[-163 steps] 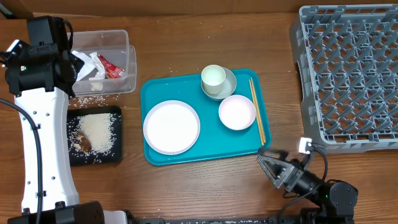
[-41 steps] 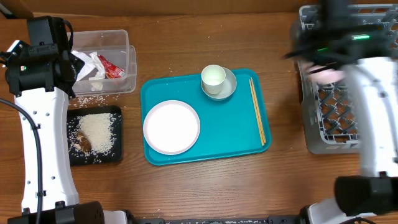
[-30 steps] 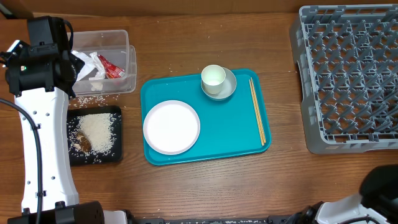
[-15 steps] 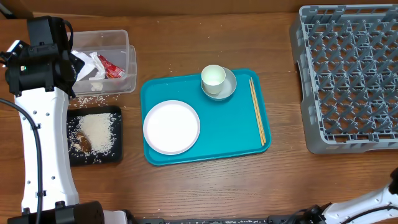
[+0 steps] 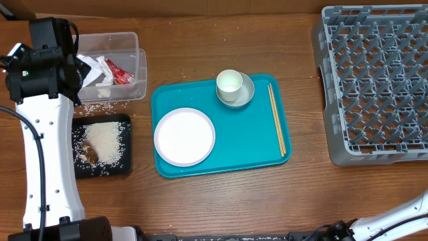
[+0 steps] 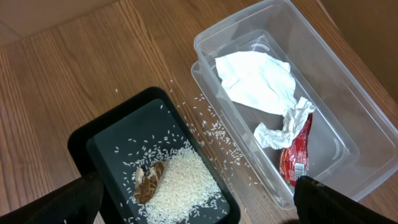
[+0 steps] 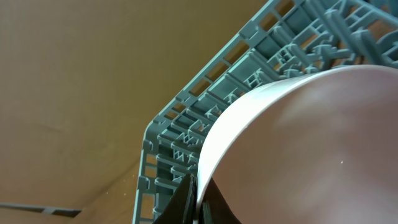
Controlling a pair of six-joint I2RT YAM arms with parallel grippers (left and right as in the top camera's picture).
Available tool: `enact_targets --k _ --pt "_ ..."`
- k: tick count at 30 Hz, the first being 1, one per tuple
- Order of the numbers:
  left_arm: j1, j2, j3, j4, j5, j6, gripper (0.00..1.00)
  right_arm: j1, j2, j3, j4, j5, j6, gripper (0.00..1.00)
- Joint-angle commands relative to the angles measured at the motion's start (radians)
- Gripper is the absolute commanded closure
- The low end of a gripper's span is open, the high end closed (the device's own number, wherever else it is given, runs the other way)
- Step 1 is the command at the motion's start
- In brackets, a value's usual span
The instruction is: Sort waste into correct bins and load items into the dishwasher
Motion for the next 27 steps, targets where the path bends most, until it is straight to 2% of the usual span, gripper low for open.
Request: enact_targets --k 1,5,14,22,23,27 --pt "-0.002 0.009 -0.002 0.001 -0.007 -0.021 0.00 0.029 0.032 -0.006 0.018 -0.043 -0.018 0.96" --pt "-0.002 0.009 -0.002 0.001 -0.007 -0.021 0.00 0.048 0.054 -0.011 0.023 -0.038 -0.070 0.96" --pt "-0.002 0.009 -0.002 0.001 -0.007 -0.020 0.00 0.036 0.105 -0.011 0.003 0.048 -0.070 0.96" --pt "-0.002 0.009 -0.002 0.001 -0.007 -0.021 0.00 -0.017 0.101 -0.011 -0.010 0.059 0.018 0.94" --pt "-0.002 0.009 -0.002 0.001 -0.007 -0.021 0.00 -0.026 0.101 -0.011 -0.023 0.059 0.024 0.89" --pt "-0.002 0.009 -0.002 0.001 -0.007 -0.021 0.00 -0.043 0.089 -0.010 -0.053 0.060 0.023 0.84"
